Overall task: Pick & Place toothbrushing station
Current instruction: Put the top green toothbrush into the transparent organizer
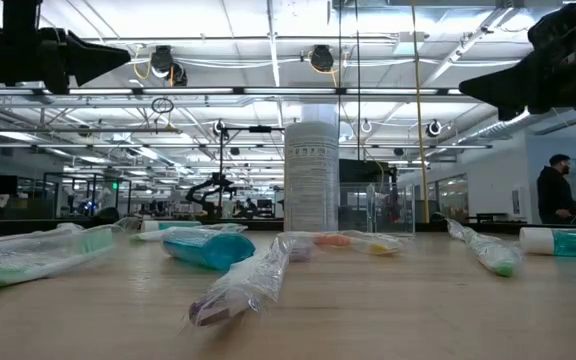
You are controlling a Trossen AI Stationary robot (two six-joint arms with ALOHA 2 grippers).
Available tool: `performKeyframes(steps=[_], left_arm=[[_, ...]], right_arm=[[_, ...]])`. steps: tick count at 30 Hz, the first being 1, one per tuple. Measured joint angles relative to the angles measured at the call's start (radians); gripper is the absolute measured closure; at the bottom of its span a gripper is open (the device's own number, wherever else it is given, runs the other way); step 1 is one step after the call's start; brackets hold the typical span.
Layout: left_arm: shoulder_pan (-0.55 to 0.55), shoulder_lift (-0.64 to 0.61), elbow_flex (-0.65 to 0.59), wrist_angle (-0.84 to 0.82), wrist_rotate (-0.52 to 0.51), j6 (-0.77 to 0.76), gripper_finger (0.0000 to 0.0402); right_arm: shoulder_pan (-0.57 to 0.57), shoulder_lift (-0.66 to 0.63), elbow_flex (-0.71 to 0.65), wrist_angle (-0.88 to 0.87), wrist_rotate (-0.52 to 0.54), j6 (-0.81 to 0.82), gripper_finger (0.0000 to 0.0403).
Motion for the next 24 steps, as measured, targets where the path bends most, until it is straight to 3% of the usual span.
performKeyframes(steps=[4,12,17,21,24], left_arm=[[0.0,0.0,0.0,-0.005,0.013,-0.181,0.0275],[0.0,0.0,0.0,-0.004,0.029,-0.711,0.0275],[0.0,0.0,0.0,-0.004,0.033,-0.945,0.0275],[0.0,0.0,0.0,-0.026,0.034,-0.993,0.0275],[0.0,0.0,0.0,-0.133,0.075,-1.068,0.0275]], right_arm=[[0.0,0.0,0.0,0.0,0.0,0.121,0.0399],[0.0,0.0,0.0,0.005,0.0,0.276,0.0399],[0.0,0.0,0.0,0.048,0.006,0.169,0.0399],[0.0,0.0,0.0,0.141,0.006,0.092,0.0399],[0.0,0.0,0.0,0.162,0.004,0.06,0.0399]])
